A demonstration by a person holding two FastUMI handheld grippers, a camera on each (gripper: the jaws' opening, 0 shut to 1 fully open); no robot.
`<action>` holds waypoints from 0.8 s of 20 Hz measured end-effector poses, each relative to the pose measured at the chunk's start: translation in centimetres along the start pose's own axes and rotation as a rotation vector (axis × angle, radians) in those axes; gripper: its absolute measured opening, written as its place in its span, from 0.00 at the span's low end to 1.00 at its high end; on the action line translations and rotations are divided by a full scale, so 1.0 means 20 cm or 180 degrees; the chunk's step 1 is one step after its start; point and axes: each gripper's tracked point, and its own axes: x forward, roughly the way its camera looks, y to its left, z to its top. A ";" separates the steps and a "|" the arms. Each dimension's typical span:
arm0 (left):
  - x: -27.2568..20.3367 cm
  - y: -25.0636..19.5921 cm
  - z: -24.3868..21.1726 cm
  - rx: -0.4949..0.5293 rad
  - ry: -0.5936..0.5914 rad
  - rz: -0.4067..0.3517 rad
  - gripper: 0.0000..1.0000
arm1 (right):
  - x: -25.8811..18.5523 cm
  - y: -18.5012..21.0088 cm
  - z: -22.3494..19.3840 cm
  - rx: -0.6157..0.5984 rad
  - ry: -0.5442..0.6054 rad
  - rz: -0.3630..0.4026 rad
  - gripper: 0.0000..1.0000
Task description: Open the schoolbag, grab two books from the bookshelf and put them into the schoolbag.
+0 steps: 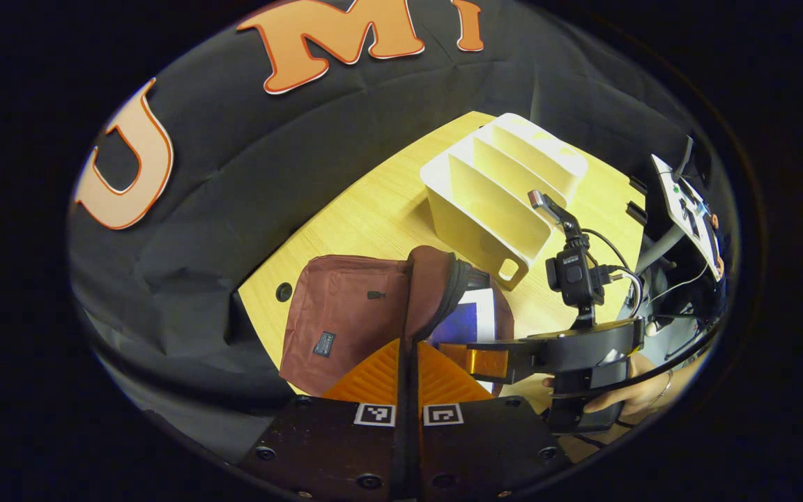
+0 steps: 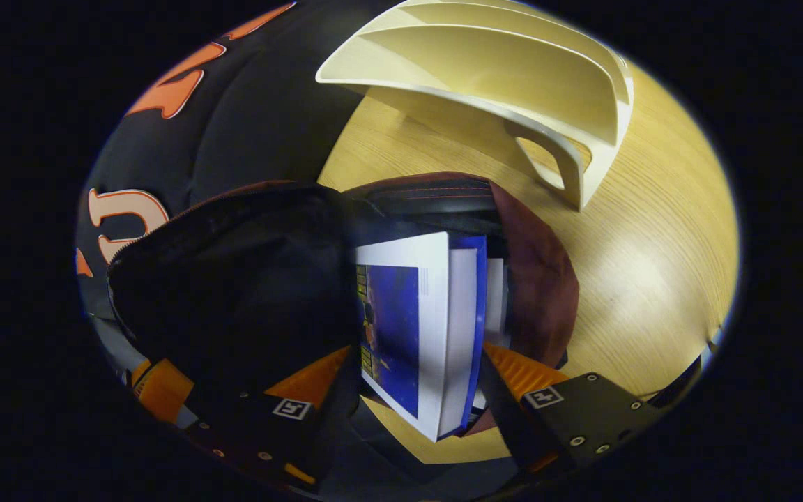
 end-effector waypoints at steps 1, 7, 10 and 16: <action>0.00 0.00 0.00 -0.0025 -0.0001 -0.0014 0.00 | -0.02 -0.03 0.00 -0.0018 0.0038 -0.0041 0.97; 0.03 -0.05 -0.06 -0.0078 0.0055 -0.0107 0.01 | -0.27 -0.19 0.18 -0.0154 -0.0087 -0.0020 0.98; 0.05 -0.08 -0.09 -0.0046 0.0084 -0.0149 0.02 | -0.43 -0.37 0.33 -0.0172 -0.0276 -0.0128 0.98; 0.11 -0.16 -0.13 -0.0086 0.0147 -0.0368 0.28 | -0.61 -0.62 0.46 0.0062 -0.0418 -0.0280 0.98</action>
